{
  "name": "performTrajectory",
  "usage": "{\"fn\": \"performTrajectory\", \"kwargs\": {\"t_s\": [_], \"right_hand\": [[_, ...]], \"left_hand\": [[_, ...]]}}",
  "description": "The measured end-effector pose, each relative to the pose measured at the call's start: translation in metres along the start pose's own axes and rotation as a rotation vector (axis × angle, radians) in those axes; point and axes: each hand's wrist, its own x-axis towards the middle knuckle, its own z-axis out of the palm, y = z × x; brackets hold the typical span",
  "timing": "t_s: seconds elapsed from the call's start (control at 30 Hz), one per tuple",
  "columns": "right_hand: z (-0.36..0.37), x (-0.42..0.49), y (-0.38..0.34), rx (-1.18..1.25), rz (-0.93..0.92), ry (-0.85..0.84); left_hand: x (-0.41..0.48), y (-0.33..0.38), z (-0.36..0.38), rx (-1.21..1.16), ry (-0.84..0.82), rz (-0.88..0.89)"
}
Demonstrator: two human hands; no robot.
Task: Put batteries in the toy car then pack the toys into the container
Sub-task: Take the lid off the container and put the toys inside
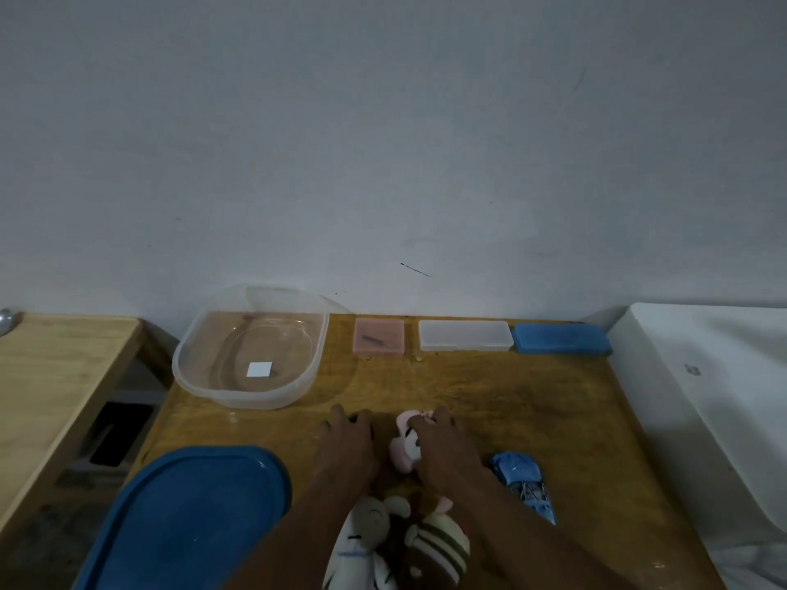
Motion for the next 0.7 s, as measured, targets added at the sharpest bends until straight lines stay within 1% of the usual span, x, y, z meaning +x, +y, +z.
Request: {"fn": "performTrajectory", "kwargs": {"t_s": [0.1,0.2,0.47,0.57,0.7], "right_hand": [[-0.011,-0.005,-0.002,-0.006,-0.014,0.025],[-0.026,-0.011,-0.008,0.023,-0.045,0.104],[-0.065,-0.031,-0.052,0.095,-0.209,0.284],[-0.074,-0.035,-0.075,0.117,-0.274,0.297],[-0.08,-0.031,-0.106,0.096,-0.293,0.301]], "left_hand": [[-0.008,0.002,-0.01,-0.018,0.062,0.028],[-0.02,0.004,-0.027,-0.039,0.149,0.051],[-0.058,-0.028,-0.082,-0.082,0.413,0.013],[-0.064,-0.051,-0.099,-0.08,0.465,0.001],[-0.065,-0.081,-0.116,-0.102,0.494,-0.034]]}}
